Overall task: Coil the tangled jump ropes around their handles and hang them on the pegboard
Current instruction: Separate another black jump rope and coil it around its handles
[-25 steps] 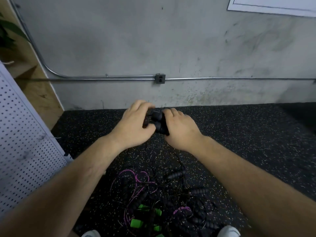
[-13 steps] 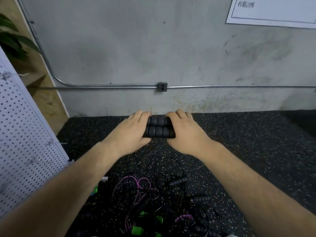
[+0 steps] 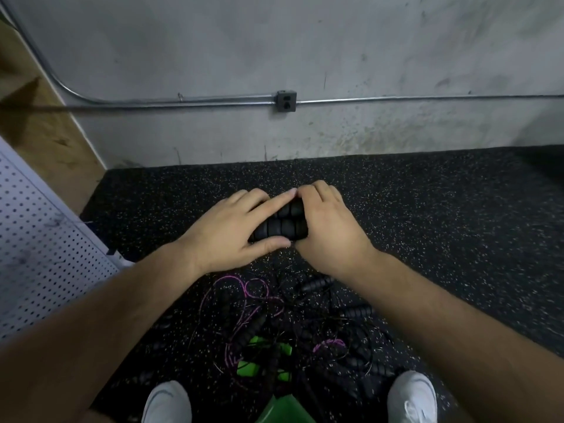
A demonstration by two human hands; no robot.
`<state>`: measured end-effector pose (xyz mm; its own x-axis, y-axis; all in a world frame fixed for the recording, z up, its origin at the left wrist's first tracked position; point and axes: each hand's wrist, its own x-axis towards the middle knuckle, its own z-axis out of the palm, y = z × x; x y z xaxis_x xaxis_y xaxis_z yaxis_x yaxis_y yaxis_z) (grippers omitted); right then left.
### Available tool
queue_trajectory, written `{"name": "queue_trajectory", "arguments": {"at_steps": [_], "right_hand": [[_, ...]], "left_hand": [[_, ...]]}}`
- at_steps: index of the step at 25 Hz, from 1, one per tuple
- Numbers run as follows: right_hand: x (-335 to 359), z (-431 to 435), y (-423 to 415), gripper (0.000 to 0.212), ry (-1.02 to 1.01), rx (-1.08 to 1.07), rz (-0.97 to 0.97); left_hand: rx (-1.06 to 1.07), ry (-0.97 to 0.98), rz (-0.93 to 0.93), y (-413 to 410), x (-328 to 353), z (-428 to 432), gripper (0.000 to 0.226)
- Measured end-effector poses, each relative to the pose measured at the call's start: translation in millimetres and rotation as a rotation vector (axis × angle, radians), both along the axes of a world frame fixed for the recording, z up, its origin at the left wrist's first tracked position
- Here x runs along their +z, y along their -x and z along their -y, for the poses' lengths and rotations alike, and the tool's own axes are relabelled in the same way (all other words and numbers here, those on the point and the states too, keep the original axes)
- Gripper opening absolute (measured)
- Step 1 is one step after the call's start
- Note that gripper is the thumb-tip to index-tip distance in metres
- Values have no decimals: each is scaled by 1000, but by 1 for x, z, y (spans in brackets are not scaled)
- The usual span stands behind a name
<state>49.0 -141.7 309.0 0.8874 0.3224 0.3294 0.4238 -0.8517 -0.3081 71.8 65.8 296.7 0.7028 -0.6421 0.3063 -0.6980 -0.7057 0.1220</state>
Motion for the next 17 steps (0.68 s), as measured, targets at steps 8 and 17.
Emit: {"name": "queue_trajectory", "arguments": {"at_steps": [8,17], "right_hand": [[-15,9,-19,87,-489,-142,-347],[-67,-118,-17,34,-639,211,-651]], "left_hand": [[129,143,-75,-17,7,-9,65],[142,301,-255,-23,5,-3,62]]}}
